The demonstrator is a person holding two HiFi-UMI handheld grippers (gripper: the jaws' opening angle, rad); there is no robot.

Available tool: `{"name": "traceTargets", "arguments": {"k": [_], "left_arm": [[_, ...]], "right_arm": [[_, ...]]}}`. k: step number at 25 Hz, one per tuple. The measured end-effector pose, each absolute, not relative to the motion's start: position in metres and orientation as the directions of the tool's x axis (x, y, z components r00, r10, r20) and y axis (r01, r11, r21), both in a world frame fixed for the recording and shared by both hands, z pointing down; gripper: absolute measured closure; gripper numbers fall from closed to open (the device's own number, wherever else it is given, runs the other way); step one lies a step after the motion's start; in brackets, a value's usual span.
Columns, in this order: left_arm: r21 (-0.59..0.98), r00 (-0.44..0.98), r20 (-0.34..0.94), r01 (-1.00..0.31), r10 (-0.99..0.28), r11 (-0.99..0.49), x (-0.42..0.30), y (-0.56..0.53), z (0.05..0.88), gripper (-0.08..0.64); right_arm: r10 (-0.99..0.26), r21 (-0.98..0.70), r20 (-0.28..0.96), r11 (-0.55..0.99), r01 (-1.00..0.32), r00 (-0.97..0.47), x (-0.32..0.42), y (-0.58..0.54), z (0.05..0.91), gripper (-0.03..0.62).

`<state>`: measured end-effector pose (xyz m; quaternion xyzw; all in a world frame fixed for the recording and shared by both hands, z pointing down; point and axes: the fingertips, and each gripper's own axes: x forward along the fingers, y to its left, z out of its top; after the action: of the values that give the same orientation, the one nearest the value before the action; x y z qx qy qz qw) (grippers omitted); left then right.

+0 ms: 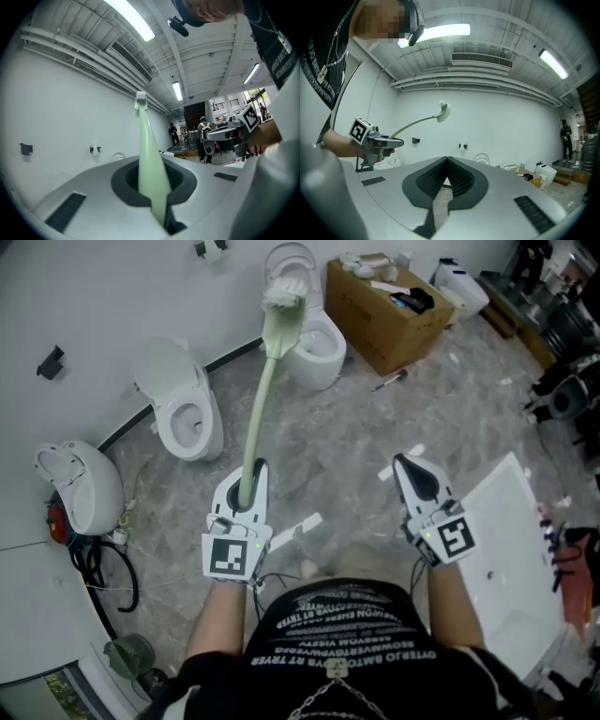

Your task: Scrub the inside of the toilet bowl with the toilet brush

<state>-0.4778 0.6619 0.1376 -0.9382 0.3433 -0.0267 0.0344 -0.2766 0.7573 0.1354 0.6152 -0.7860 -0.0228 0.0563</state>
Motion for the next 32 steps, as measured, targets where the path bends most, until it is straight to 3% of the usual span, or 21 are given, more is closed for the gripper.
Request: {"name": "traceTargets", "arguments": {"k": [12, 32], "left_arm": [[-0.095, 0.754, 0.058, -0.648, -0.654, -0.756, -0.463, 0.641, 0.154, 0.558], [-0.063, 0.734, 0.088, -0.671, -0.674, -0.739, -0.341, 0.507, 0.157, 0.558]], "right_arm": [[-0.968, 0.083, 0.051, 0.249, -0.965, -0.245, -0.25, 0.734, 0.146, 0.591], [-0.941, 0.076, 0.088, 0.333, -0.94, -0.326, -0.133, 0.59, 0.148, 0.59]]}}
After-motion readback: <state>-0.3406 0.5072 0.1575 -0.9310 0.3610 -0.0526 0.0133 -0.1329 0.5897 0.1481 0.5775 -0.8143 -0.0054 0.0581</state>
